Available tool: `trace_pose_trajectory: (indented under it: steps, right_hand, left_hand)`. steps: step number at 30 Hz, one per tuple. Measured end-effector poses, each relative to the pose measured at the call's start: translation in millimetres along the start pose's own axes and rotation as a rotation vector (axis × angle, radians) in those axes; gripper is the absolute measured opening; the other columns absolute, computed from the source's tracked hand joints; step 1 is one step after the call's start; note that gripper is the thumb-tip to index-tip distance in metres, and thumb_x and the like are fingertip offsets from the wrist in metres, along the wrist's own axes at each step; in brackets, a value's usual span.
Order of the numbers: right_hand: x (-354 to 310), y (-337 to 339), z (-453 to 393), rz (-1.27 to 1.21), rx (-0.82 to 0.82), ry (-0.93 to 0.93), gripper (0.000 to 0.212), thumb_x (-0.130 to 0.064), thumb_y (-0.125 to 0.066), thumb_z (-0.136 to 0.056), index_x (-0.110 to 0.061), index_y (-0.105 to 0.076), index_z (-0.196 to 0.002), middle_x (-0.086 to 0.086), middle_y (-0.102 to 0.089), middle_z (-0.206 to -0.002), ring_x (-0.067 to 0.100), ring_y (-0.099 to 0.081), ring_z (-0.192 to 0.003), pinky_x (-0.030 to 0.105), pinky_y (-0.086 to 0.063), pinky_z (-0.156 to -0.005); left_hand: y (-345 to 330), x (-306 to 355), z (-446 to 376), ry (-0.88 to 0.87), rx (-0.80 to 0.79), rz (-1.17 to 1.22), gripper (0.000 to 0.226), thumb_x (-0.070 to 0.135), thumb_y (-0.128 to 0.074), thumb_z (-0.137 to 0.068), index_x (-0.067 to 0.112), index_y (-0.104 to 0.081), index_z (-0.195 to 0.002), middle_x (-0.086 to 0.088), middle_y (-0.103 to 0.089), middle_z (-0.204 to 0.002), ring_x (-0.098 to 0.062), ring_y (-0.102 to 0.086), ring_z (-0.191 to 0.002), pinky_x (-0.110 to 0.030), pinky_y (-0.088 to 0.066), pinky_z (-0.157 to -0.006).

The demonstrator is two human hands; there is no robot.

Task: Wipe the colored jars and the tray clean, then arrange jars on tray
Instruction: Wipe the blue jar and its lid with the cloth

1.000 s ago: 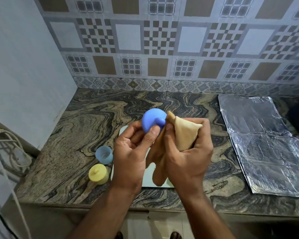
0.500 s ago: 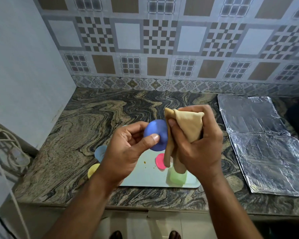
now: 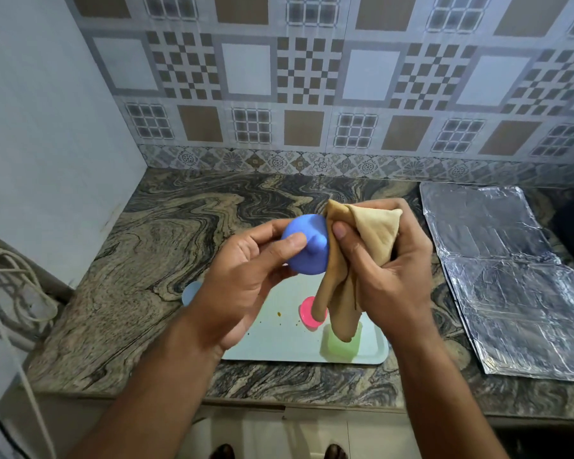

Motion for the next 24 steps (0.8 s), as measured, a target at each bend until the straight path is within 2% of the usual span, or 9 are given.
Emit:
trace_pose_trajectory:
  steps: [2,5,7,11,13,18,20,22,24]
  right_hand:
    - [3,-2,5,0.011,0.079,-0.004,0.018,-0.011,-0.079,-0.092,-0.006,-0.064,-0.1,0.0,-0.069,-0.089,0.009,-0.063,-0.076,0.024,-0.052,-0.071]
    - [4,-2,10,0.071,0.116,0.028,0.022,-0.012,-0.082,-0.089,-0.015,-0.063,-0.099,-0.004,-0.07,-0.089,0.006,-0.064,-0.074,0.021,-0.051,-0.07]
    - [3,-1,9,0.161,0.073,0.077,0.026,-0.019,-0.084,-0.087,-0.017,-0.063,-0.102,-0.005,-0.072,-0.091,0.009,-0.067,-0.075,0.023,-0.053,-0.071]
    - [1,1,3,0.249,-0.013,0.123,0.029,-0.024,-0.084,-0.086,-0.012,-0.064,-0.105,-0.008,-0.072,-0.094,0.011,-0.069,-0.078,0.023,-0.054,-0.074]
    - [-1,0,-3,0.181,-0.051,0.097,0.026,-0.018,-0.084,-0.087,-0.009,-0.065,-0.103,-0.01,-0.072,-0.094,0.009,-0.069,-0.08,0.023,-0.053,-0.076]
    - [6,0,-11,-0.051,-0.09,-0.075,0.015,-0.006,-0.078,-0.092,0.0,-0.066,-0.099,-0.009,-0.068,-0.087,0.006,-0.063,-0.079,0.019,-0.05,-0.074]
    - [11,2,-9,-0.135,-0.072,-0.16,0.016,-0.01,-0.076,-0.092,-0.001,-0.066,-0.099,-0.005,-0.067,-0.086,0.008,-0.062,-0.08,0.021,-0.05,-0.074]
    - [15,3,-7,-0.205,-0.053,-0.238,0.018,-0.015,-0.075,-0.089,-0.002,-0.068,-0.1,0.001,-0.069,-0.09,0.014,-0.063,-0.085,0.027,-0.052,-0.078]
    - [18,3,-5,-0.247,-0.038,-0.302,0.018,-0.017,-0.076,-0.087,-0.006,-0.071,-0.101,0.006,-0.07,-0.094,0.018,-0.064,-0.088,0.033,-0.052,-0.081]
  left_hand:
    - [-1,-3,1,0.039,0.019,0.126,0.027,0.016,-0.063,-0.09,0.016,-0.079,-0.112,-0.007,-0.077,-0.109,-0.012,-0.073,-0.092,-0.023,-0.059,-0.082]
    - [1,-7,2,0.028,0.079,0.025,0.025,0.018,-0.066,-0.088,0.022,-0.081,-0.108,-0.001,-0.078,-0.103,-0.006,-0.068,-0.082,-0.019,-0.055,-0.073]
    - [5,-6,0,0.015,0.098,-0.061,0.025,0.019,-0.066,-0.087,0.023,-0.082,-0.107,0.0,-0.076,-0.098,-0.006,-0.062,-0.077,-0.018,-0.05,-0.068]
    - [12,1,-6,-0.044,0.011,-0.276,0.029,0.026,-0.067,-0.091,0.019,-0.078,-0.117,-0.018,-0.073,-0.102,-0.025,-0.05,-0.09,-0.032,-0.04,-0.074]
    - [13,3,-8,-0.039,-0.042,-0.327,0.035,0.033,-0.068,-0.089,0.018,-0.076,-0.12,-0.023,-0.072,-0.105,-0.028,-0.048,-0.092,-0.037,-0.038,-0.077]
    - [14,0,-12,0.012,-0.054,-0.211,0.035,0.025,-0.067,-0.093,0.011,-0.075,-0.124,-0.033,-0.068,-0.125,-0.034,-0.052,-0.108,-0.053,-0.036,-0.097]
    - [15,-5,-11,0.049,-0.049,-0.139,0.034,0.023,-0.07,-0.092,0.012,-0.076,-0.123,-0.024,-0.072,-0.124,-0.033,-0.052,-0.111,-0.05,-0.038,-0.099]
    - [16,-8,-10,0.095,-0.035,-0.091,0.032,0.02,-0.067,-0.092,0.016,-0.077,-0.122,-0.012,-0.075,-0.119,-0.027,-0.055,-0.11,-0.038,-0.045,-0.095]
    - [16,-9,-9,0.105,-0.012,-0.05,0.035,0.019,-0.066,-0.092,0.017,-0.076,-0.125,-0.01,-0.074,-0.119,-0.024,-0.057,-0.109,-0.036,-0.046,-0.096]
Point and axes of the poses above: each hand's wrist, its own z-axis away from the middle knuckle, its own y-axis out of the back of the hand, x = y × z, the point moved 2 cm from there along -z, towards the middle knuckle
